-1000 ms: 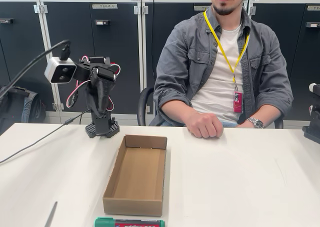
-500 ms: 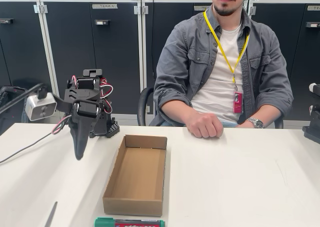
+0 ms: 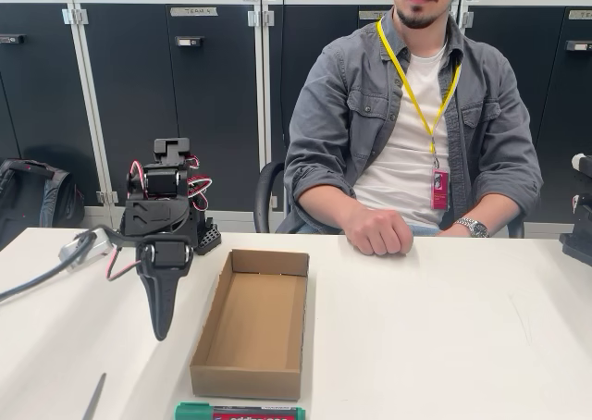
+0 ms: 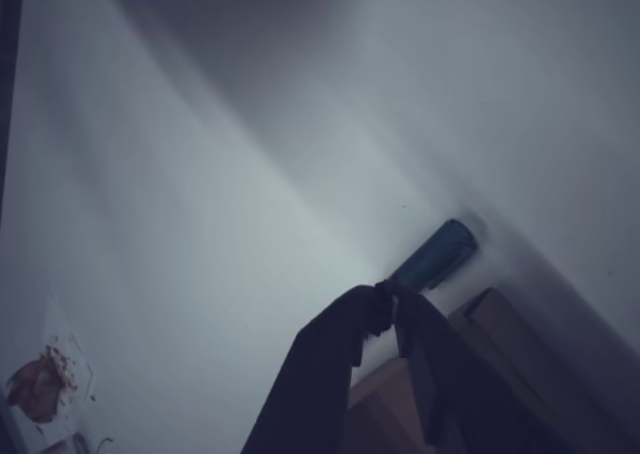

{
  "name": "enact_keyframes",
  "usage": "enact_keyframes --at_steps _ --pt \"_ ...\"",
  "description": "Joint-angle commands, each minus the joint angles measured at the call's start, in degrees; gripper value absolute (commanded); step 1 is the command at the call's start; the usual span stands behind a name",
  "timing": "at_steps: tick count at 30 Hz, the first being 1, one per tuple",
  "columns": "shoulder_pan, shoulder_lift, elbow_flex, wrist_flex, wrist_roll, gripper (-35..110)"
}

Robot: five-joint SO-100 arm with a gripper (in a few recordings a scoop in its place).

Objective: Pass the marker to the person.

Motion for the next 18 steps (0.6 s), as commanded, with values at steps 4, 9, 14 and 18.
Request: enact_keyframes --at_steps 4,9,14,18 --pt "-2.5 0.8 -1.1 2.3 -5.2 -5" --pt "-3.6 0.6 0.6 -1.1 -7.5 -5" --pt "-2.8 -1.1 0.8 -8.4 -9.1 -5" --pt "-1.8 -3.8 0.0 -14.0 -9.3 -5"
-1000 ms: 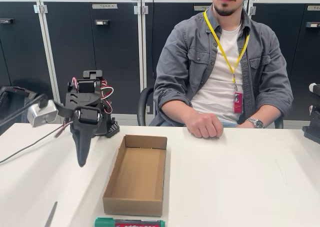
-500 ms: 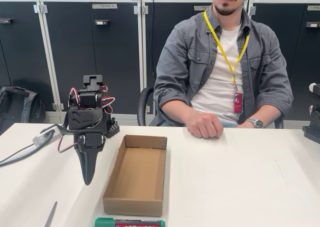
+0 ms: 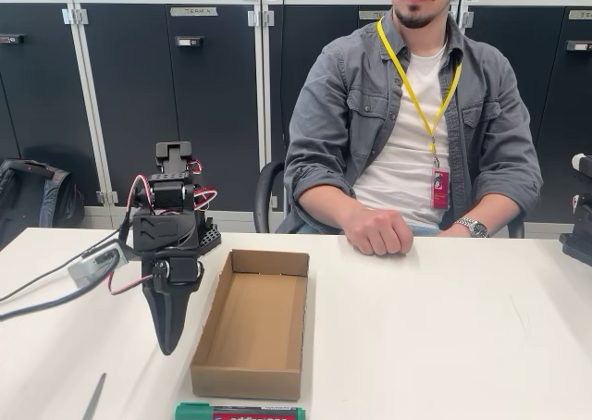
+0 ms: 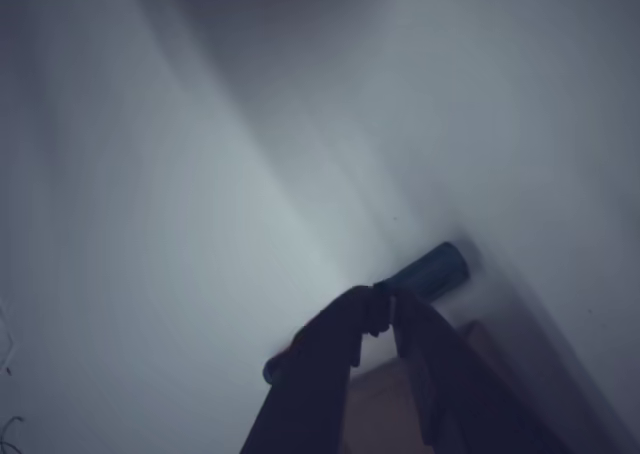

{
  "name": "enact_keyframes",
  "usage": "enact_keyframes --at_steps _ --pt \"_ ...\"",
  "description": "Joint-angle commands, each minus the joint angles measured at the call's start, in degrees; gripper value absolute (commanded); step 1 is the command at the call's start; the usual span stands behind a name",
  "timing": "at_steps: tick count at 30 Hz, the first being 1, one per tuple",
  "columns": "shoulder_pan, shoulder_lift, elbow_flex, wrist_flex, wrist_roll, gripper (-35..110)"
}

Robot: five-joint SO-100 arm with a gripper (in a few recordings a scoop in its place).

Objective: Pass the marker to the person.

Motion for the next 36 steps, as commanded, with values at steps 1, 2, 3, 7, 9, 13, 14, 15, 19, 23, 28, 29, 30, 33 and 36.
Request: enact_keyframes --at_steps 1,2,3,7,9,13,14,15,19,23,28,29,30,33,36 --pt "0.2 -0.4 -1.7 -4.8 -1.0 -5" --pt "0.3 -1.1 -1.9 -5.4 -1.0 -5" --pt "0.3 -1.5 -2.0 -6.0 -0.7 -5" --pt "-0.9 -2.6 -1.6 -7.4 0.6 -5" --pt "-1.8 -2.9 -1.1 -8.3 1.7 -5" --pt "-4.4 -3.2 -0.5 -9.3 3.7 -5" --pt "-5.1 -3.2 -0.4 -9.4 4.0 -5" --pt "-5.7 -3.2 -0.4 -9.5 4.6 -5" --pt "-8.1 -3.3 -0.6 -8.3 6.7 -5" --pt "-9.7 -4.0 -1.1 -6.6 8.7 -5" --pt "-10.2 -5.0 -1.8 -4.0 10.1 -5" --pt "-10.2 -5.1 -1.7 -3.4 10.2 -5" --pt "-10.1 -5.3 -1.7 -2.9 10.5 -5" --pt "-9.7 -5.8 -1.8 -2.1 11.7 -5" --pt "-9.3 -6.2 -1.9 -1.8 12.1 -5"
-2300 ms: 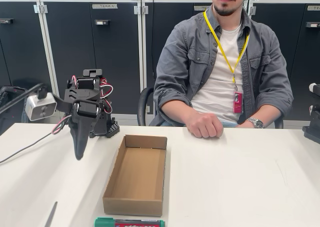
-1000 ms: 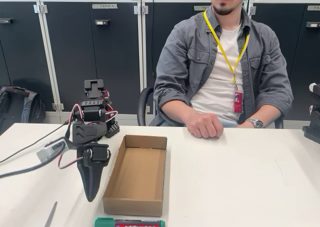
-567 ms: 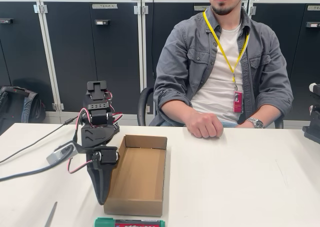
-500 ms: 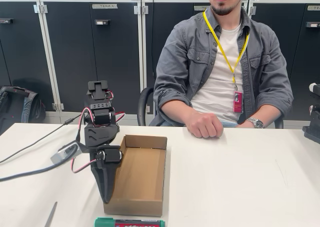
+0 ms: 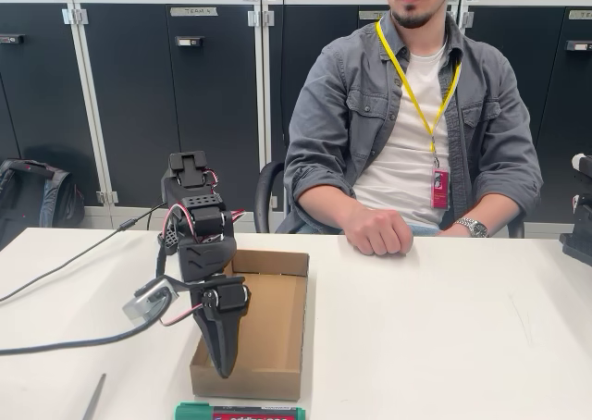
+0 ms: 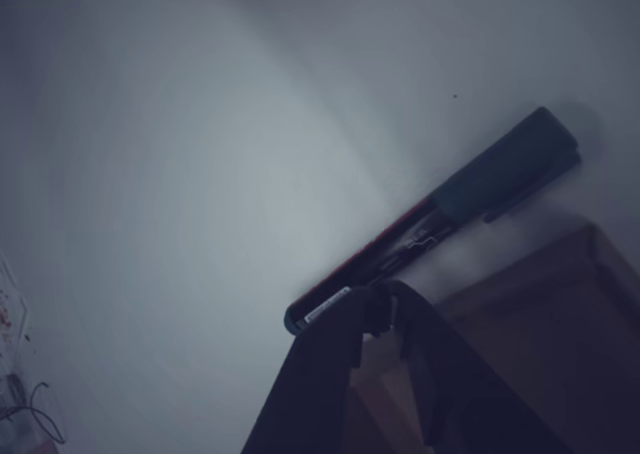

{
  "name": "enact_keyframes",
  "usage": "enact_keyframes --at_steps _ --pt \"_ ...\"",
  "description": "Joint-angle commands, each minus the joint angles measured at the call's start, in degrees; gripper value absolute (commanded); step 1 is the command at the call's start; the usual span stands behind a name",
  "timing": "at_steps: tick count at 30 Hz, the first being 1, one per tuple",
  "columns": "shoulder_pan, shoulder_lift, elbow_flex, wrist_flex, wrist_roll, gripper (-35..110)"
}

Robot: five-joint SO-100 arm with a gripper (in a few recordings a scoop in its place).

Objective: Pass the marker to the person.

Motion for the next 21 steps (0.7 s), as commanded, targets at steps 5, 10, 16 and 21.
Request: enact_keyframes --at_steps 5,10,16,21 --pt "-0.6 0.8 -2.4 0.8 -0.1 -3" --pt "-0.6 0.8 -2.5 2.7 0.4 -2" --pt "0.0 0.8 -2.4 5.8 2.0 1" --pt "0.9 0.8 -2.0 7.6 3.3 4"
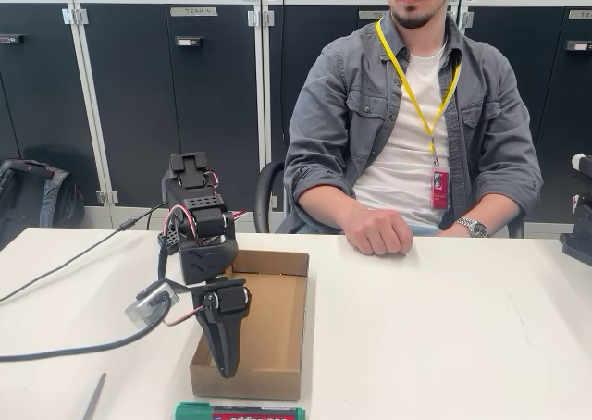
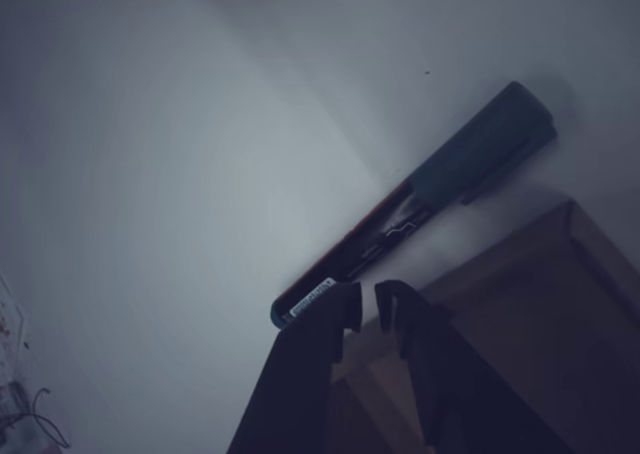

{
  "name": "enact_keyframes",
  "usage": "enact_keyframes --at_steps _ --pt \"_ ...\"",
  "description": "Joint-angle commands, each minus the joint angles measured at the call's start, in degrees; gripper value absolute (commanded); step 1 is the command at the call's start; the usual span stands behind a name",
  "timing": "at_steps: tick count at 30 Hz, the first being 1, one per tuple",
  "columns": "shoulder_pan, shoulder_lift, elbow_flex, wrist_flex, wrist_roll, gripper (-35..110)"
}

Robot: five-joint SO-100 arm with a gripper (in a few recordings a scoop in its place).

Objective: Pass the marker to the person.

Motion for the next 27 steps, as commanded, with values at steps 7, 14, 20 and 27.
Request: enact_keyframes --at_steps 7,14,20,27 --pt "1.5 1.0 -1.0 2.4 1.3 4" --pt "1.9 0.5 -1.4 1.0 1.3 5" --pt "2.5 -0.2 -1.9 -2.5 0.0 5" --pt "4.1 -1.1 -1.5 -9.3 -1.2 5"
